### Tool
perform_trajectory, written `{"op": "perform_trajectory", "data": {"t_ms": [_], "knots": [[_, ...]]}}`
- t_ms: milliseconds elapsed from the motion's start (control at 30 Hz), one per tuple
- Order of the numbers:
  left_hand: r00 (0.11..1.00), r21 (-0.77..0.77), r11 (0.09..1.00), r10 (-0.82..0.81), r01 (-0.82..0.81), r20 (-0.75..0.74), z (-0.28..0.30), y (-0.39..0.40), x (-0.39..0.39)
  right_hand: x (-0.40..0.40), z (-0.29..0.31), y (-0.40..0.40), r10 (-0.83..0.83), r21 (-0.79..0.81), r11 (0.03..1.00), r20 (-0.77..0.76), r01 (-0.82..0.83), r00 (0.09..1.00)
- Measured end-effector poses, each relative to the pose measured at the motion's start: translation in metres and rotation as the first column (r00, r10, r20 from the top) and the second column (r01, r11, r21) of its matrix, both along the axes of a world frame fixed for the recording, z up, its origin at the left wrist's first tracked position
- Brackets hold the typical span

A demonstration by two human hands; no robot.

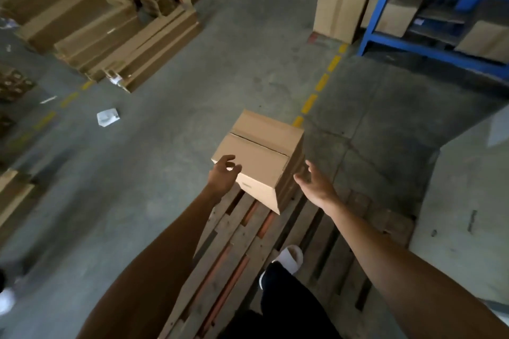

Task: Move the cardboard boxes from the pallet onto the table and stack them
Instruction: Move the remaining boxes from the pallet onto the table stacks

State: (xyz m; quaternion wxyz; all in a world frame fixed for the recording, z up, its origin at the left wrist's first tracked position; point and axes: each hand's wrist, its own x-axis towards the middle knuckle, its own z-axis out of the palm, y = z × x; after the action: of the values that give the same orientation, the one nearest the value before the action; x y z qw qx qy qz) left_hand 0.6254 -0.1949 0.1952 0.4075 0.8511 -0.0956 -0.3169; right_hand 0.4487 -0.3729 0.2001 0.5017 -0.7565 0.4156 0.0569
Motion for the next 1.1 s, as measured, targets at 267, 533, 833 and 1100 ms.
{"op": "perform_trajectory", "data": {"t_ms": [267,533,833,1100], "knots": [[0.992,0.207,0.971,-0.120,0.123,-0.027,-0.068,-0.043,0.127,0.097,-0.060,-0.021,-0.122,0.111,0.984,-0.147,0.139,0.982],[0.970,0.252,0.937,-0.223,0.242,-0.100,-0.201,-0.077,0.222,0.152,-0.178,-0.036,-0.387,0.230,0.865,-0.260,0.446,0.884],[0.892,0.009,0.978,-0.189,0.211,-0.412,-0.234,-0.056,0.232,0.149,-0.235,-0.008,-0.598,0.407,0.662,-0.219,0.630,0.771],[0.905,-0.117,0.974,-0.225,0.195,-0.360,-0.130,-0.059,0.204,0.118,-0.136,-0.012,-0.672,0.389,0.652,-0.099,0.651,0.733]]}}
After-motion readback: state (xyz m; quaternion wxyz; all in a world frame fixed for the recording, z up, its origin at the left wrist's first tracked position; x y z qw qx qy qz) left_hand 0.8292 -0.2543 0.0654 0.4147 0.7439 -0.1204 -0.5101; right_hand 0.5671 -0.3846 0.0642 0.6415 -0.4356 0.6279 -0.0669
